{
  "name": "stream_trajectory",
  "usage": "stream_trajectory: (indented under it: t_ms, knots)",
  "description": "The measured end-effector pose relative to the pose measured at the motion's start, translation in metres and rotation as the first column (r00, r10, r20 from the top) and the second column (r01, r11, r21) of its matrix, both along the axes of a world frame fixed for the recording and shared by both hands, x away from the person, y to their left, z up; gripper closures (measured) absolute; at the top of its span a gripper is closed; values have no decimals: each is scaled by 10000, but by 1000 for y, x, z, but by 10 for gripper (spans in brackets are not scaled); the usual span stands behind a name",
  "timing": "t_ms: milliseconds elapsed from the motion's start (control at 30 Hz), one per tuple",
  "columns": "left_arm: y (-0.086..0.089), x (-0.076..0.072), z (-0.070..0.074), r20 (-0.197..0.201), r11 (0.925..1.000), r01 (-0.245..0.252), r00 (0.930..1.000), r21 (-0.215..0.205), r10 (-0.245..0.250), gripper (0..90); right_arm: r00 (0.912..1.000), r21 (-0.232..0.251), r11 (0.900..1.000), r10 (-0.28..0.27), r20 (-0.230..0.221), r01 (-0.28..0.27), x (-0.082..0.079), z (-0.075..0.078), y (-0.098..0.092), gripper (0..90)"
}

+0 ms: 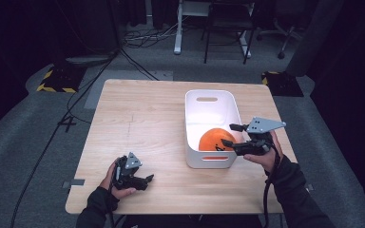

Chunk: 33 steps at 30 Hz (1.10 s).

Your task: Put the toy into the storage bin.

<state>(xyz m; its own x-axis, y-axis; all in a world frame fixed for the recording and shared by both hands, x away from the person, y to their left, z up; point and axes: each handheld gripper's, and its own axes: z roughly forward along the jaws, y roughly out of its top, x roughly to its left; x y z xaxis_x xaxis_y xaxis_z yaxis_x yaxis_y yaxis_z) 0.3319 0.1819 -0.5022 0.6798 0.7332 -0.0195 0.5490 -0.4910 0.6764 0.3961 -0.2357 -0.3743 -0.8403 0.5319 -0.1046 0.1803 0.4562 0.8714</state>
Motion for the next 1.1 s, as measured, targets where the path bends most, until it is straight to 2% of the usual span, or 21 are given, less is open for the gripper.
stream_trajectory:
  t_ms: [67,167,400,700,867,1100]
  knots:
    - [0,0,0,1,10000,-10,10000,4,10,148,10000,60,10000,-17,-34,18,0,0,0,309]
    - [0,0,0,-2,10000,-5,10000,2,5,148,9999,-64,10000,-51,163,52,-2,1,0,276]
    - [0,0,0,-2,10000,-10,10000,2,10,148,9962,56,9976,-685,546,683,-4,6,-4,232]
    - [0,0,0,-5,10000,-7,10000,-1,7,148,9907,346,9935,-1107,794,1083,-5,12,-15,224]
    - [0,0,0,-4,10000,-7,10000,-1,7,148,9861,179,9901,-1405,884,1395,-4,14,-23,226]
    - [0,0,0,1,10000,-9,10000,5,9,148,9806,363,9852,-1706,970,1678,-4,17,-37,232]
